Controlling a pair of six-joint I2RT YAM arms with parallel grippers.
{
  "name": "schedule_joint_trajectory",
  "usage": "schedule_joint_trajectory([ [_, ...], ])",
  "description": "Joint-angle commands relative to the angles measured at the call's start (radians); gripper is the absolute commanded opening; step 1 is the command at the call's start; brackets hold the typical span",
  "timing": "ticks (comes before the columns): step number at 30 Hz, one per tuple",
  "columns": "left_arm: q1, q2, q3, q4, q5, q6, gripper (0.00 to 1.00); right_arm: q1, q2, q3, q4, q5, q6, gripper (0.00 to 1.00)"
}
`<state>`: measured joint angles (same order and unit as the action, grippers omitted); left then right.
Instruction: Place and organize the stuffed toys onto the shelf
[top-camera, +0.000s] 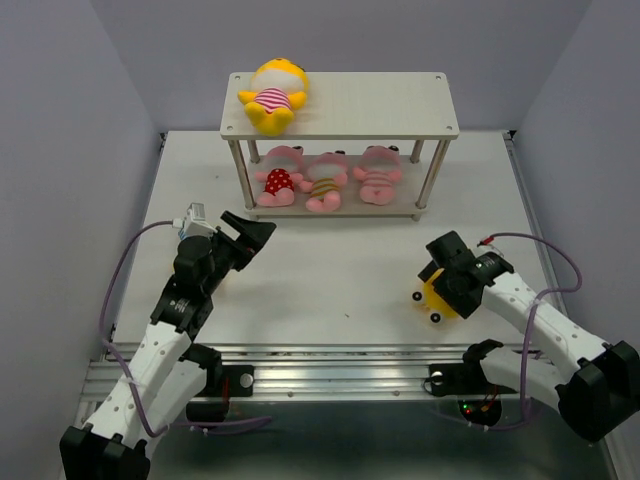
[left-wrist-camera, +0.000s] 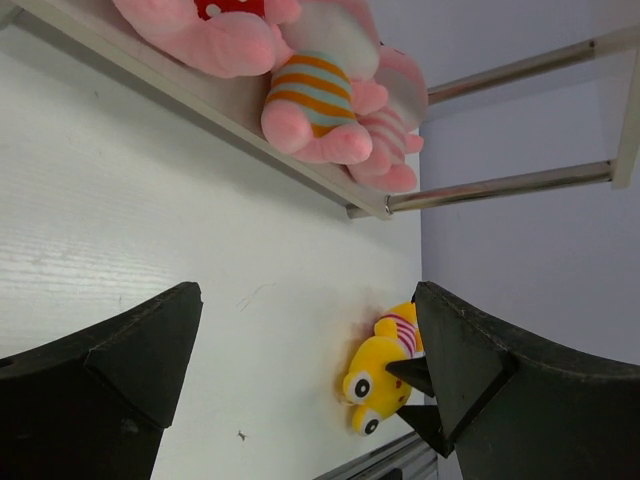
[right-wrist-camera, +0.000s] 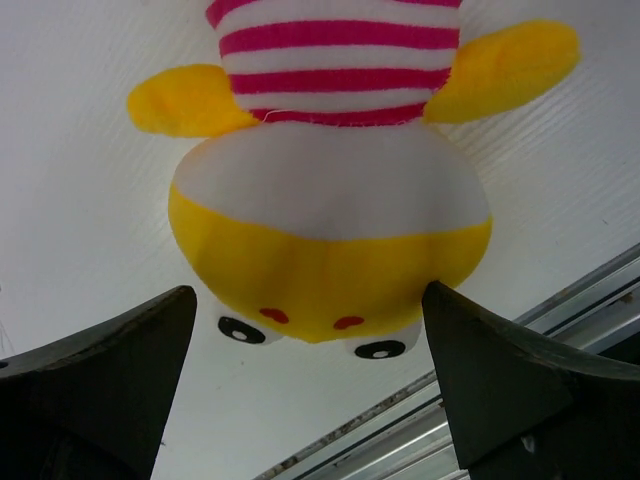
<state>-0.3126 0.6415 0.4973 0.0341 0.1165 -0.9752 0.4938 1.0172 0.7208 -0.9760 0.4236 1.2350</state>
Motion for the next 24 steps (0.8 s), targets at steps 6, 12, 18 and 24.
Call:
schedule_joint_trajectory([
  [6, -0.002, -0.009, -0.016, 0.040, 0.015, 0.032, 0.99, -0.090, 0.024, -0.021, 0.160, 0.023, -0.119, 0.20],
  [12, -0.002, 0.001, -0.028, 0.066, -0.005, 0.049, 0.99, -0.090, -0.012, 0.074, 0.197, -0.153, -0.329, 0.01],
  [18, -0.002, 0.107, -0.032, 0.116, 0.107, 0.098, 0.99, 0.044, 0.076, 0.164, 0.307, -0.447, -0.666, 0.01],
  [24, 0.003, 0.254, 0.017, 0.086, 0.304, 0.197, 0.99, 0.483, 0.317, 0.398, 0.290, -0.152, -0.968, 0.02],
])
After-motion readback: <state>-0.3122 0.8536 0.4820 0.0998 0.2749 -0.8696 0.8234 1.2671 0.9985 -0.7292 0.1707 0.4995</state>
